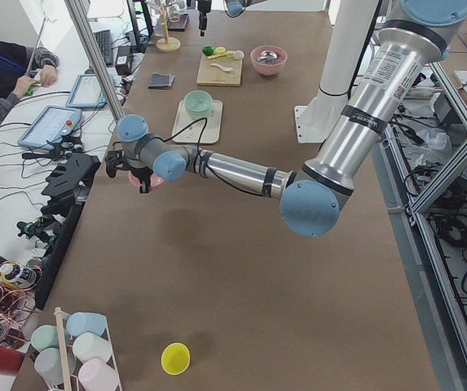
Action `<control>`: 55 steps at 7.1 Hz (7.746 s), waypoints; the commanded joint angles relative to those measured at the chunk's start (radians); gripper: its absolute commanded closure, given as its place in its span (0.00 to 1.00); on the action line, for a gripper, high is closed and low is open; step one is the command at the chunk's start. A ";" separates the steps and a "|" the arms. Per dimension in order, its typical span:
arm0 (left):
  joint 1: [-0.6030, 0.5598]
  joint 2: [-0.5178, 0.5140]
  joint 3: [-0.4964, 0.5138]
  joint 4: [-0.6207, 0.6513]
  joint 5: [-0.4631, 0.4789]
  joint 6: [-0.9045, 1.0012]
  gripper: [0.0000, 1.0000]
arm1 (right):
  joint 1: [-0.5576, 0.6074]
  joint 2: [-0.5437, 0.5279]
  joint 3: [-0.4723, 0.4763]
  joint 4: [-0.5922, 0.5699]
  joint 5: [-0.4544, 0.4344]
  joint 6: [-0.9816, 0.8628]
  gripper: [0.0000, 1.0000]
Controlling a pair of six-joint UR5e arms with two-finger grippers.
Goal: Stack pink bowl on green and place spoon
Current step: 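Grasp the pink bowl rim with the left gripper and lift it, then carry the pink bowl over the green bowl and lower it inside, then open the left gripper and withdraw it while the right gripper reaches toward the spoon, then grasp the white spoon on the cutting board with the right gripper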
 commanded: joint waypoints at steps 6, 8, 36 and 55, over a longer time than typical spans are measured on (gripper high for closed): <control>0.425 -0.403 0.057 0.020 0.242 -0.609 1.00 | -0.006 -0.003 -0.006 0.003 -0.006 0.000 0.00; 0.456 -0.424 0.057 0.020 0.253 -0.640 1.00 | -0.006 -0.003 -0.003 0.003 -0.006 0.000 0.00; -0.212 0.141 -0.231 0.483 -0.061 0.768 0.01 | -0.103 -0.048 0.032 -0.007 0.004 0.351 0.01; -0.260 0.212 -0.220 0.474 -0.067 0.848 0.01 | -0.346 0.079 0.071 -0.050 -0.228 0.755 1.00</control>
